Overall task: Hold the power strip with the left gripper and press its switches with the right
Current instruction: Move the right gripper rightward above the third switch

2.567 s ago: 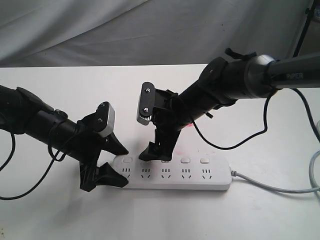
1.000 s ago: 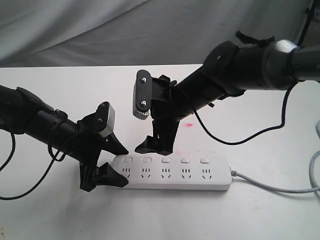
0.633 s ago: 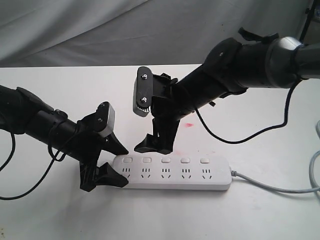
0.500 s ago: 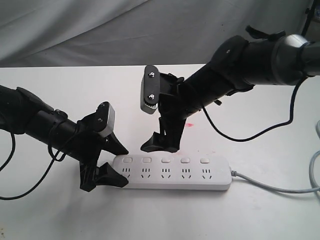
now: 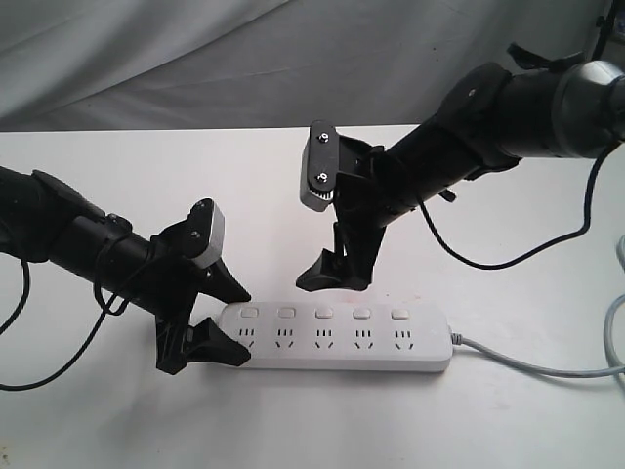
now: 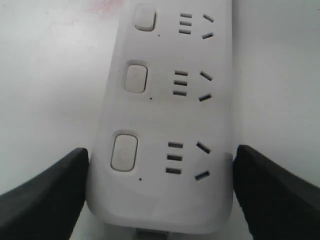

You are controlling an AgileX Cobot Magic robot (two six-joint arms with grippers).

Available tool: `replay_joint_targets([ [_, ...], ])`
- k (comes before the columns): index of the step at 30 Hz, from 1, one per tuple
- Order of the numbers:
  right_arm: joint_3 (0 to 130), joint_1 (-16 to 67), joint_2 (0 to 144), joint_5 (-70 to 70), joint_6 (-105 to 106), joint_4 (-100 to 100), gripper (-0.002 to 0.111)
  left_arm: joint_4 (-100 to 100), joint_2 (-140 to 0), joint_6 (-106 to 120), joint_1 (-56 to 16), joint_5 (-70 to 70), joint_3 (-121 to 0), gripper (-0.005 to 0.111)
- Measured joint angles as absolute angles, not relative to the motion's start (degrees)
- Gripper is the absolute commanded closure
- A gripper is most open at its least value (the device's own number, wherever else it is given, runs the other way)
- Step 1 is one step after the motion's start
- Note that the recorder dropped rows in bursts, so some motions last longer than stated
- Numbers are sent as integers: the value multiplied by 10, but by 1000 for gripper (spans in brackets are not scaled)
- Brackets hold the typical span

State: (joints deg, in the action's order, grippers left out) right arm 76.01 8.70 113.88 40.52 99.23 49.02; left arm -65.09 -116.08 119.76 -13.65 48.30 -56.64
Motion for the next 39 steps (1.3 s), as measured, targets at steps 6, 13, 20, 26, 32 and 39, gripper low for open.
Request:
replay_joint_targets([
  [6,760,87,1166,395,992,490,4,-651,-1161,1198,-136,483,-566,63],
  [13,760,87,1175,382,991,486,4,-651,-1161,1198,-136,483,-566,63],
  [20,760,87,1180,381,985,463,4,-651,-1161,1198,-136,483,-566,63],
  [26,760,87,1196,378,981,462,4,-651,-1161,1198,-136,483,-566,63],
  [32,760,87,1196,378,975,452,4,-651,-1161,1198,-136,483,-566,63],
  [39,763,87,1208,369,960,449,4,-651,-1161,1198,-136,483,-566,63],
])
